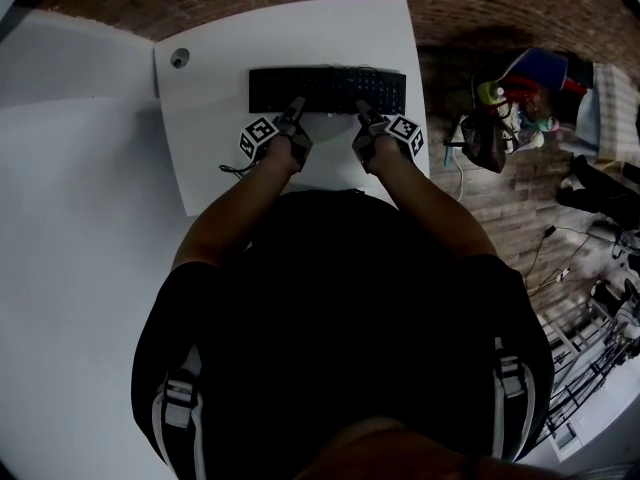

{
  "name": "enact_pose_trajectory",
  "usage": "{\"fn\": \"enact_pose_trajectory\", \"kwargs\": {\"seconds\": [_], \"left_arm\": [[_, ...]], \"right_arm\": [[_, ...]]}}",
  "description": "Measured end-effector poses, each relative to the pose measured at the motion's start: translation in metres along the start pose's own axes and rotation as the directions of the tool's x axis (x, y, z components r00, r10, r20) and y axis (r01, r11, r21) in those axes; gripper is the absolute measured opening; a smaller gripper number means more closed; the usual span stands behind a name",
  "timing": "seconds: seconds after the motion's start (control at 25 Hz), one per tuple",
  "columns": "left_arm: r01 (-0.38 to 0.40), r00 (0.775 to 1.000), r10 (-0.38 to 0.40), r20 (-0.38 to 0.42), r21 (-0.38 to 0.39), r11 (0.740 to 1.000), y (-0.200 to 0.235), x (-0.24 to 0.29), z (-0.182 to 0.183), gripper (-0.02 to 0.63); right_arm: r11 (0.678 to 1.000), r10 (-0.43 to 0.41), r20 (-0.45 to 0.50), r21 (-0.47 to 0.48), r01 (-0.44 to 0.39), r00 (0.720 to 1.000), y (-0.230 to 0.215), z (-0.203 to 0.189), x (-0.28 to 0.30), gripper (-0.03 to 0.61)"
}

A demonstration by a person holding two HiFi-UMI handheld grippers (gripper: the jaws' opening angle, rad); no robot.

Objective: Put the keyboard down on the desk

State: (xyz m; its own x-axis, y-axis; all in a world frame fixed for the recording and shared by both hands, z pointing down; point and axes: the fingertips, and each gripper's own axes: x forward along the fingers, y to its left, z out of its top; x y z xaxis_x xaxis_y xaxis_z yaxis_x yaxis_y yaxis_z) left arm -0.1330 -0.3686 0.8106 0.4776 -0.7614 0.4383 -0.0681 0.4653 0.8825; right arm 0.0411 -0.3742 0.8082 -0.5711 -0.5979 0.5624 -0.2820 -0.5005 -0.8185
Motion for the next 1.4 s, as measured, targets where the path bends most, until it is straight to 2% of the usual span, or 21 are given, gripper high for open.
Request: {"fn": "enact_pose_trajectory", "kwargs": {"seconds": [0.32,0.52,0.64,0.76,0.84,0.96,1.08,1.28,1.4], "left_arm": [[0.013,1.0,-0.012,-0.022,0.056,0.998,-0.003,-0.001,0.002,0.279],[0.04,0.999,-0.038,-0.01,0.14,0.989,-0.017,-0.044,-0.011,0.279],[0.043,0.999,-0.042,-0.011,0.222,0.974,-0.03,-0.052,-0.01,0.279],[0.054,0.999,-0.049,-0.022,0.331,0.942,-0.044,-0.053,-0.011,0.279],[0.063,0.998,-0.058,-0.024,0.376,0.925,-0.053,-0.055,-0.012,0.279],[0.072,0.997,-0.069,-0.021,0.416,0.907,-0.06,-0.063,-0.017,0.279],[0.08,0.997,-0.08,-0.019,0.481,0.873,-0.071,-0.069,-0.025,0.279],[0.1,0.994,-0.109,-0.022,0.594,0.798,-0.094,-0.086,-0.044,0.278],[0.116,0.991,-0.133,-0.023,0.643,0.757,-0.11,-0.093,-0.052,0.256]], "right_arm": [[0.994,-0.014,-0.003,-0.106,0.014,1.0,0.009,0.007,0.0,0.259],[0.98,0.009,-0.012,-0.199,-0.011,1.0,0.018,-0.016,-0.034,0.259],[0.961,0.0,-0.02,-0.276,-0.006,1.0,0.029,-0.019,-0.041,0.259],[0.945,0.004,-0.047,-0.325,-0.019,0.999,0.038,-0.021,-0.042,0.258],[0.931,0.001,-0.066,-0.365,-0.025,0.998,0.043,-0.023,-0.045,0.258],[0.892,-0.003,-0.074,-0.452,-0.03,0.997,0.047,-0.025,-0.055,0.258],[0.849,0.002,-0.064,-0.527,-0.035,0.998,0.055,-0.021,-0.066,0.247],[0.799,0.015,-0.045,-0.6,-0.039,0.999,0.066,-0.016,-0.088,0.133],[0.742,0.012,-0.048,-0.669,-0.041,0.999,0.075,-0.017,-0.096,0.079]]}}
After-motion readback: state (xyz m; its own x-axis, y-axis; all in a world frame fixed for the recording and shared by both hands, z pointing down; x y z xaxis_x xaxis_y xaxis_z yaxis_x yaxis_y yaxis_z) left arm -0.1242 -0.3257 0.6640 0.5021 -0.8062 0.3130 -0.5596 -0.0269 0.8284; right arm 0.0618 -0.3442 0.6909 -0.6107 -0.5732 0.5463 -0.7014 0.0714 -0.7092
